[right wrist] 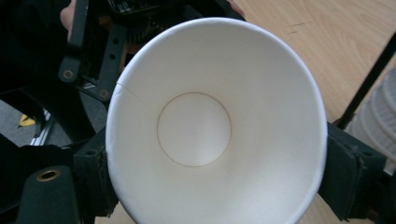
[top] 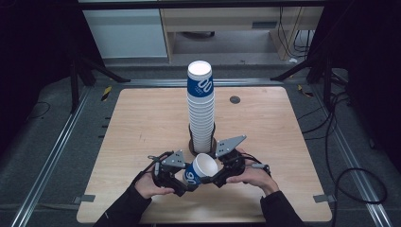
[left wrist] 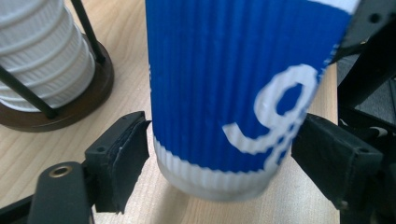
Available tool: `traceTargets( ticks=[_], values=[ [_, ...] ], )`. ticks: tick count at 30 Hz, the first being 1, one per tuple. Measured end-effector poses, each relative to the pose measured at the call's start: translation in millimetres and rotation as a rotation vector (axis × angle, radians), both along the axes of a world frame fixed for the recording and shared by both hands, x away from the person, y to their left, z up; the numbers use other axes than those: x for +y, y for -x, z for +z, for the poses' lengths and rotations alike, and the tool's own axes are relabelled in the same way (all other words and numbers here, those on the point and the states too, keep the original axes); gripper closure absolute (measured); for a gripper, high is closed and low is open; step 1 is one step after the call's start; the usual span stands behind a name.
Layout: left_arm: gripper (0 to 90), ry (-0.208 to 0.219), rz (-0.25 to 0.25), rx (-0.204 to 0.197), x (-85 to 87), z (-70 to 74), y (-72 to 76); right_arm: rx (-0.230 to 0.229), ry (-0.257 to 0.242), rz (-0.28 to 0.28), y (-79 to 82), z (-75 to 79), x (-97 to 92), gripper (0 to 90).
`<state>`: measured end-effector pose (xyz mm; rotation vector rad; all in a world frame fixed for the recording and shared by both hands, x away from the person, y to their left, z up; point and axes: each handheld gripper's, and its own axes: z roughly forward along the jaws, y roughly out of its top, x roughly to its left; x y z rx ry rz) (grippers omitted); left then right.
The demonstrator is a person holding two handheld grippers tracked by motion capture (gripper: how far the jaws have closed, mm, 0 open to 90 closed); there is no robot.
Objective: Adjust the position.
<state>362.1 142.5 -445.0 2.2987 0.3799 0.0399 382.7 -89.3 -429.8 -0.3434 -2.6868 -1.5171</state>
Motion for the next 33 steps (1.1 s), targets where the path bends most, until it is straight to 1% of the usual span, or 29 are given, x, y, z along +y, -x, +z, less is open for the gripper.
traceTargets(
  ticks=[4,7,9,10,12,14,15,16,18,20,21,24,26,30,33],
  values=[
    [26.4,-0.003,-0.022,0.004,-0.9,-0.9,0.9,-0.006,0.008,0.021,2.2,-0.2,4.6,16.2],
    [27.3,-0.004,-0.024,0.002,-1.3,-1.9,1.2,-0.005,0.017,0.022,2.5,-0.6,5.4,15.7],
    [27.4,0.013,-0.020,0.004,-0.8,-2.3,0.9,-0.007,0.012,0.020,2.3,-0.6,5.4,14.8],
    [27.4,0.022,-0.018,-0.002,-0.3,-1.9,0.8,-0.008,0.005,0.016,2.0,-0.4,5.3,14.3],
    [27.5,0.040,-0.009,-0.004,1.5,-0.6,0.3,-0.019,-0.016,0.001,1.8,1.0,4.3,12.7],
    [27.6,0.060,0.002,-0.009,4.8,1.2,-0.8,-0.021,-0.046,-0.012,0.8,3.5,1.5,9.7],
    [27.6,0.083,0.014,-0.006,6.8,2.1,-1.5,-0.024,-0.061,-0.022,0.2,5.1,-0.9,9.3],
    [27.6,0.088,0.018,-0.010,8.5,3.0,-2.3,-0.022,-0.082,-0.035,-0.8,7.1,-4.0,8.9],
    [27.6,0.113,0.044,-0.020,12.1,5.0,-3.4,-0.019,-0.119,-0.051,-2.1,9.5,-8.5,8.6],
    [27.6,0.152,0.066,-0.031,15.8,7.6,-4.3,-0.007,-0.159,-0.066,-3.6,11.8,-12.7,8.5],
    [27.6,0.160,0.074,-0.038,16.5,8.5,-4.1,0.001,-0.184,-0.075,-4.7,12.4,-14.1,8.5],
    [27.6,0.195,0.091,-0.057,16.9,11.2,-2.3,0.016,-0.221,-0.085,-5.6,12.3,-14.0,8.6],
    [27.6,0.214,0.097,-0.067,15.0,12.6,-0.3,0.028,-0.237,-0.079,-5.4,11.3,-11.5,8.7],
    [27.6,0.225,0.100,-0.072,9.8,12.3,3.0,0.040,-0.255,-0.065,-3.9,8.4,-3.4,9.9],
    [27.6,0.217,0.096,-0.074,4.9,10.6,5.1,0.054,-0.266,-0.053,-2.5,6.2,2.2,11.6]
  ],
)
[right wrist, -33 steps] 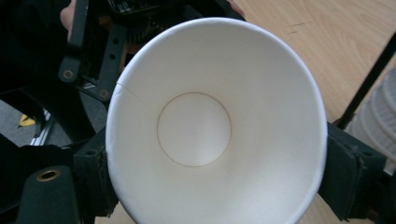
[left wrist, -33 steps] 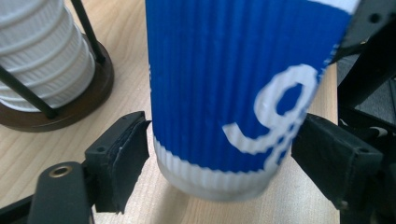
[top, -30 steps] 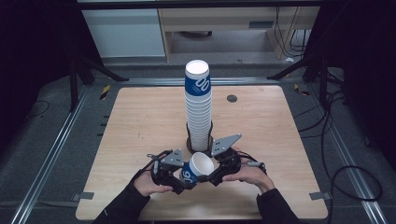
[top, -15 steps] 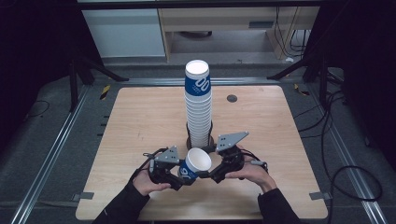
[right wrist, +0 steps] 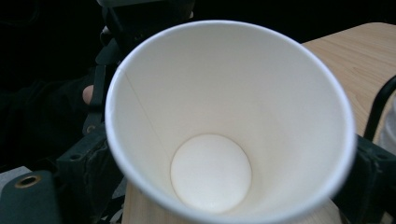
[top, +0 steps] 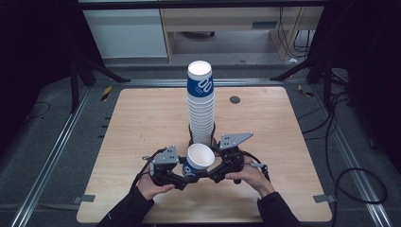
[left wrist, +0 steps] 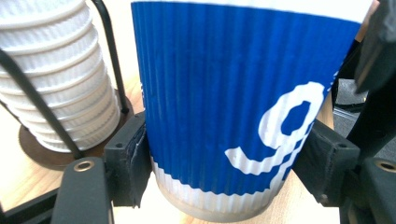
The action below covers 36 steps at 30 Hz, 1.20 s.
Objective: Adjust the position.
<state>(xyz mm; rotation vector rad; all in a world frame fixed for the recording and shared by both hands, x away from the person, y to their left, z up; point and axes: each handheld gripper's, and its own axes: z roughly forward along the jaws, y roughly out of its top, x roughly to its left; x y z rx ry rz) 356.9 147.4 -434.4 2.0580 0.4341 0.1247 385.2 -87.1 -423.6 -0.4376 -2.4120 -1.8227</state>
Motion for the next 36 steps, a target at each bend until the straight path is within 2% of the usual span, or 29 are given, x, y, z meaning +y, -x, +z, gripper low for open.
traceTargets(
  ticks=[9,16,20,23,27,36],
  values=[
    [27.4,0.002,-0.001,-0.004,-3.3,-1.0,1.8,0.019,-0.013,0.003,-0.2,-4.3,3.1,19.4],
    [25.8,-0.008,0.001,-0.001,-2.6,-1.3,1.6,-0.016,-0.006,-0.001,1.7,-2.2,2.4,20.5],
    [23.1,-0.020,0.015,0.005,2.8,-1.9,-0.1,-0.037,-0.017,-0.027,1.2,4.1,-5.9,20.5],
    [22.3,-0.026,0.027,0.009,8.6,-2.2,-2.2,-0.058,-0.017,-0.062,-0.4,8.8,-16.1,20.4],
    [21.6,-0.028,0.069,0.012,19.6,-2.0,-6.8,-0.077,-0.003,-0.127,-2.7,13.6,-32.1,20.4],
    [19.4,-0.008,0.202,0.018,47.7,0.3,-20.1,-0.096,0.047,-0.290,-9.3,17.2,-66.0,20.4]
  ],
)
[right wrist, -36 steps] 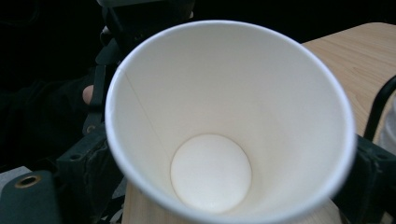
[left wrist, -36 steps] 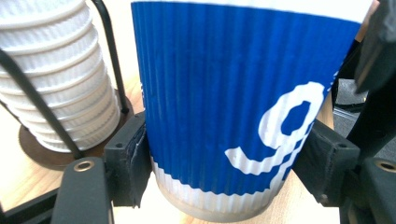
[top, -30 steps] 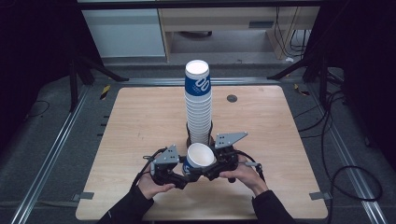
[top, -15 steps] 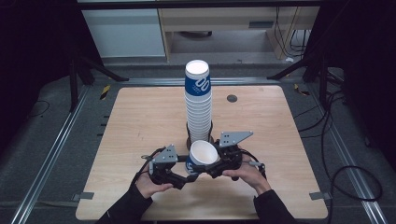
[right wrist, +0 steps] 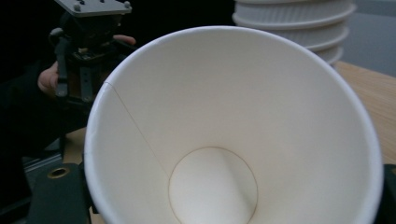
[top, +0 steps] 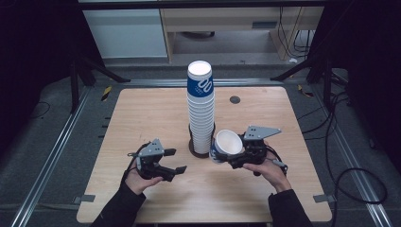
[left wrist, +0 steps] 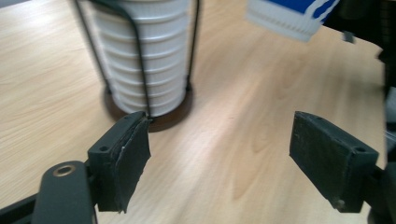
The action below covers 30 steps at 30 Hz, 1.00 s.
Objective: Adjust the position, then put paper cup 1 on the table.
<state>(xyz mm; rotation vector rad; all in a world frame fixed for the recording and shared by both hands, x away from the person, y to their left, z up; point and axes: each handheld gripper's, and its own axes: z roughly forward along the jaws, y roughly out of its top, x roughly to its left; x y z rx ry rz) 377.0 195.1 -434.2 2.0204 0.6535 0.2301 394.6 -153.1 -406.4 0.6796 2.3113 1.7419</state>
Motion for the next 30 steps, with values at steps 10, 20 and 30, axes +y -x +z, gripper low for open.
traceTargets(
  ticks=[10,20,30],
  values=[
    [19.1,0.017,0.122,0.014,22.3,-1.6,-10.5,-0.023,0.037,-0.253,-15.4,6.4,-30.6,20.3],
    [18.4,0.001,0.192,0.024,33.5,-3.5,-15.4,-0.016,0.076,-0.494,-42.6,3.8,-64.0,20.1],
    [18.0,0.002,0.237,0.031,42.7,-4.9,-19.3,0.023,0.142,-0.624,-79.7,-8.1,-76.2,20.0]
  ],
)
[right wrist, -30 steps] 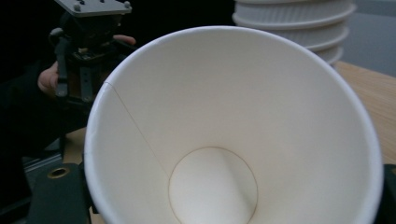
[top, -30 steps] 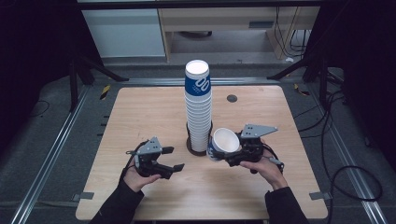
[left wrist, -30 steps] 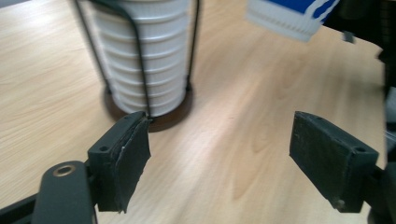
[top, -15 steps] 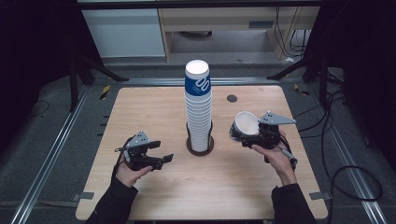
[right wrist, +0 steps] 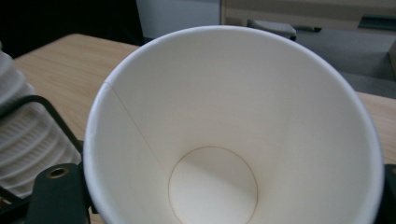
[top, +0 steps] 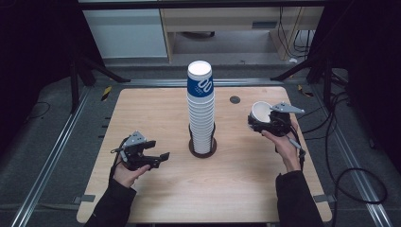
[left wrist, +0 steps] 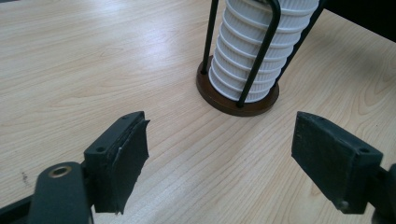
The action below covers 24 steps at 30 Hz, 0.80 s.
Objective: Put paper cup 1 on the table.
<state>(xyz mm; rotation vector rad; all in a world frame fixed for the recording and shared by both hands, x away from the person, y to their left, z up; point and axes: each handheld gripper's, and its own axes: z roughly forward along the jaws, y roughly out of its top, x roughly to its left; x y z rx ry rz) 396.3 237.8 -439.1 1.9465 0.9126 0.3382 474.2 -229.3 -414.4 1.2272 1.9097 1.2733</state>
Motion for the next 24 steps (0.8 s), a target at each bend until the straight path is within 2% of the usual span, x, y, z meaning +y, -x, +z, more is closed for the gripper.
traceTargets(
  ticks=[3,6,9,17,20,24],
  values=[
    [18.0,-0.001,0.006,-0.002,1.2,0.1,-0.4,0.024,0.026,-0.021,-11.0,-7.8,-0.3,20.0],
    [18.0,0.000,0.011,-0.001,2.1,0.1,-0.7,0.045,0.024,-0.036,-18.4,-15.2,-0.7,20.0],
    [18.0,-0.001,0.011,-0.003,1.8,-0.1,-0.6,0.068,0.044,-0.046,-23.1,-22.9,-1.0,20.0],
    [17.7,-0.011,0.007,0.004,0.8,-1.6,-1.2,0.129,0.064,-0.078,-26.5,-43.5,-10.7,19.9],
    [17.7,-0.012,0.006,0.005,0.8,-1.8,-1.2,0.147,0.062,-0.083,-27.6,-47.1,-11.7,19.8],
    [17.7,-0.014,0.004,0.004,0.7,-2.0,-1.2,0.164,0.087,-0.081,-29.1,-51.8,-9.5,19.6]
  ],
)
